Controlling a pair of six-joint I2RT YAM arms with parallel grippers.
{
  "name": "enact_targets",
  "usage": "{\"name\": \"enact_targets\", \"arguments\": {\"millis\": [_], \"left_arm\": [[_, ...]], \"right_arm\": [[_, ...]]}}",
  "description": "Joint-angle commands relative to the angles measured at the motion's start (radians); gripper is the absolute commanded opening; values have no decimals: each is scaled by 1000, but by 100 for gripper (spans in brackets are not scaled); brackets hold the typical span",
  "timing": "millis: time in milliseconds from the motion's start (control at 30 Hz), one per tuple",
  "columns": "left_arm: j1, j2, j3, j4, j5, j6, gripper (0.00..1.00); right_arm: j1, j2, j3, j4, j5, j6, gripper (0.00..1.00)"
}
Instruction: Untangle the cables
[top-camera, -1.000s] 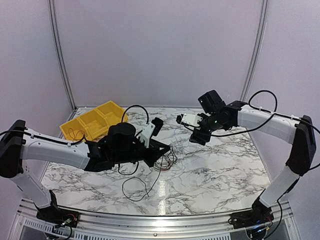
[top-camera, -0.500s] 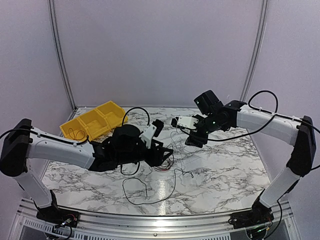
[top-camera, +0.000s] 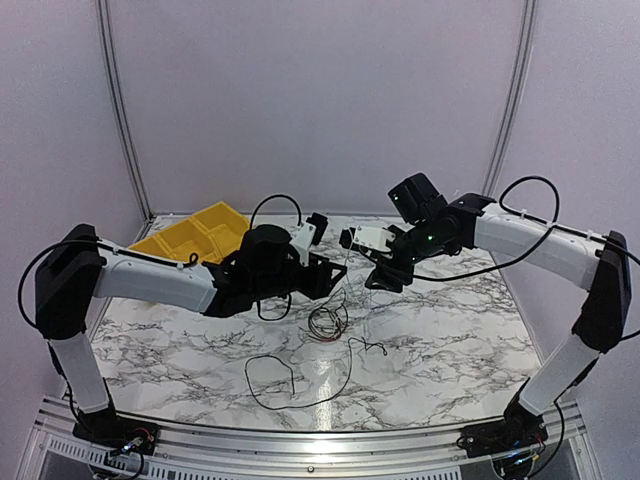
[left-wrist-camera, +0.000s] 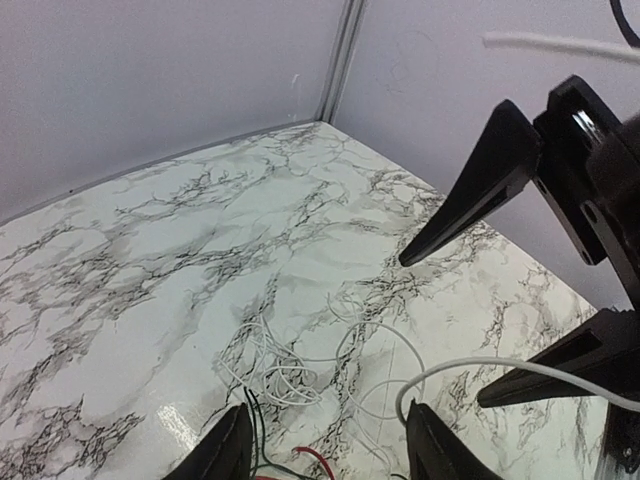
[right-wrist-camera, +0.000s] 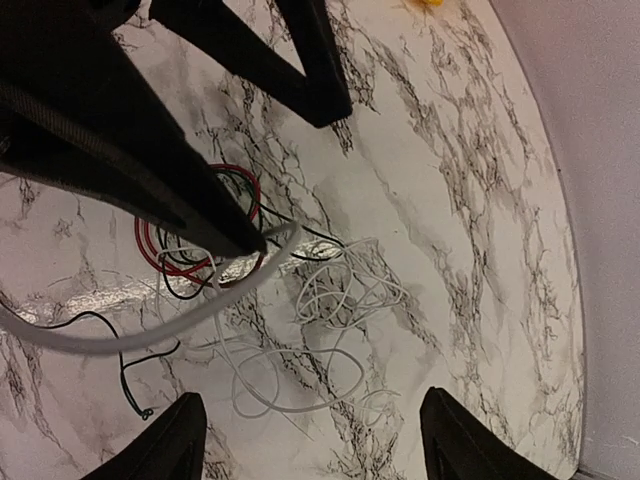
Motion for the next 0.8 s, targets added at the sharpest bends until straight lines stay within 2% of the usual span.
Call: {"name": "enact_targets", "arguments": {"millis": [0,67,200,367,400,600,633,767], "left_arm": [[14,52,43,118,153,-37,46],[22,67,47,140,168,-57,38],[33,72,15,242,247,-80,31],[32,71,-13,312,338,-104,44],[33,71,-17,321,336,-106,42],[47,77,-24,325,241,-160,4],[50,75,-32,325,217,-171,0],[65,38,-118,339,75,-210,0]], "right_arm": [[7,16,30,-15,-23,22,73],[7,17,22,-10,-23,24,73],[7,22,10,1,-15,30,73],[5,41,20,10,4,43,73],[5,45,23,11,2,44,73],[-2,58,43,5,4,58,73],[-9,55,43,3,4,59,73],[-73,25,13,3,0,43,73]]}}
